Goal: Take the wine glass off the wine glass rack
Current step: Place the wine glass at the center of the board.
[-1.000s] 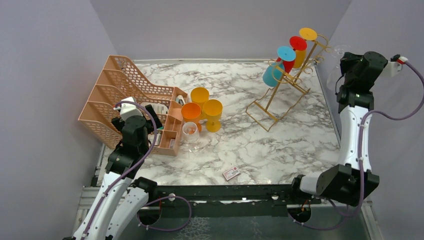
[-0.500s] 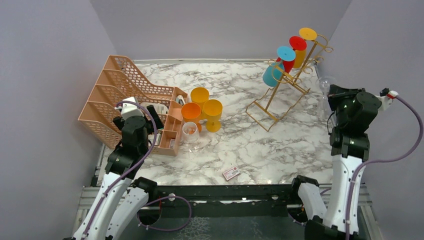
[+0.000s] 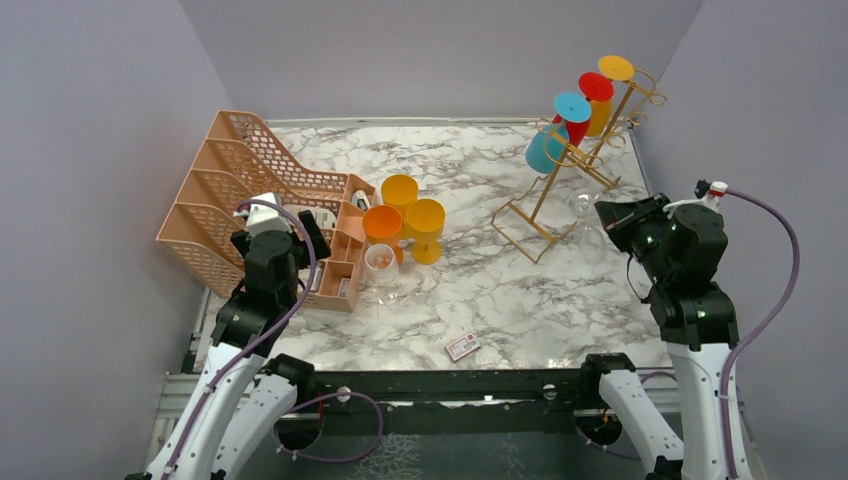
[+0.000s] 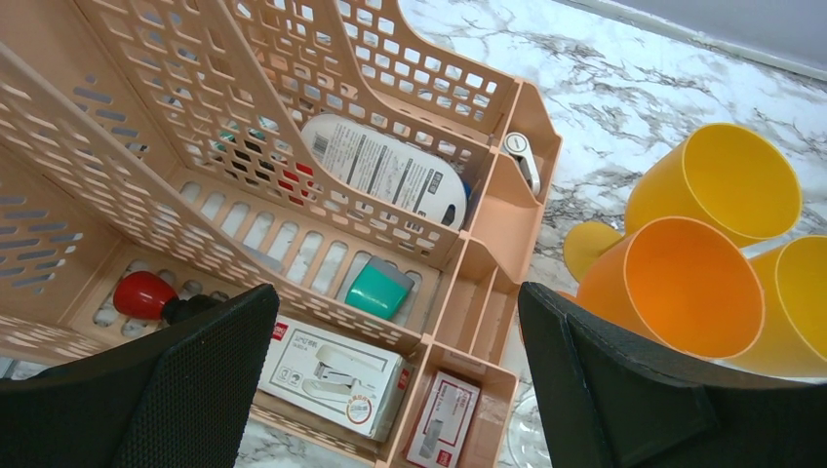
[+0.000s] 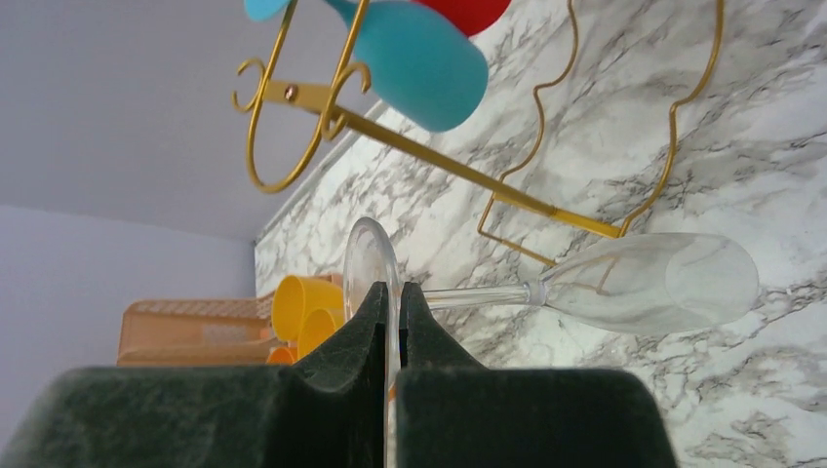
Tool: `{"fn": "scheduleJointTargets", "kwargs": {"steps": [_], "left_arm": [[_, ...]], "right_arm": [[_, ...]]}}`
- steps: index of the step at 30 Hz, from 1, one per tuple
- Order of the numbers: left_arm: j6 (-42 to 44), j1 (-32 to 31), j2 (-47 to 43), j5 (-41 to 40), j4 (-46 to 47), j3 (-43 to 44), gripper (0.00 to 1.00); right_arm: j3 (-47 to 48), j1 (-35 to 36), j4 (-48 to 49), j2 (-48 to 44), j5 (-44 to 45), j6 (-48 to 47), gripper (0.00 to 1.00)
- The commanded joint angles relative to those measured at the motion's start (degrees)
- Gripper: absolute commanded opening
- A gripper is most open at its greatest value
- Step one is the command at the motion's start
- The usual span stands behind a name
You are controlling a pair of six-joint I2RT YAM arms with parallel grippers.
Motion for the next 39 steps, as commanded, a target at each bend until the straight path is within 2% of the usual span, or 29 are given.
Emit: {"fn": "scheduleJointTargets", "kwargs": {"steps": [1,6,9,12,18,21,26,30,33,36,39], "left_arm": [[0.42,0.28,-0.63,1.79,1.73,-0.12,0.99],[0.65,0.33,-0.47,6.65,3.48,-0.26,0.99],[-3.42,0.29,0.30,17.82,-0.82,5.44,0.99],[-6.90,0.31,0.42,29.82,-0.24,8.90,0.99],[-13.92,0.30,5.87,56.92,7.08,9.71,0.97],[-15.89,0.14,8.07,64.12,11.12,9.60,0.94],[-18.65,-1.39,9.15,65.57,15.86,10.44,0.92],[-20.91,-6.16,10.40,64.14,20.75,8.74,0.90],[-20.42,-14.64,13.21,59.71,22.66,8.74,0.87],[-18.72,-23.99,16.78,53.30,23.70,10.22,0.78],[-17.88,-29.66,18.37,49.39,26.84,10.61,0.76]], "right_arm": [[-2.32,1.63,3.72,-2.11,-11.50,-6.49,0.01],[-4.83,2.18,13.03,-0.83,-32.82,-15.90,0.01],[-2.62,2.19,11.78,4.17,-46.75,-21.37,0.01],[-1.31,2.19,11.73,7.79,-59.25,-25.17,0.01],[-1.80,5.82,14.79,9.14,-66.94,-28.60,0.01],[0.17,9.05,10.00,11.73,-68.00,-33.87,0.01],[2.11,13.99,6.78,14.37,-64.07,-38.73,0.01],[2.30,16.51,7.99,16.16,-62.63,-39.63,0.01],[2.56,19.03,9.28,16.35,-62.56,-40.80,0.01],[2.93,21.55,9.50,16.37,-60.80,-41.75,0.01],[1.90,22.26,10.65,16.53,-60.01,-40.71,0.01]]}}
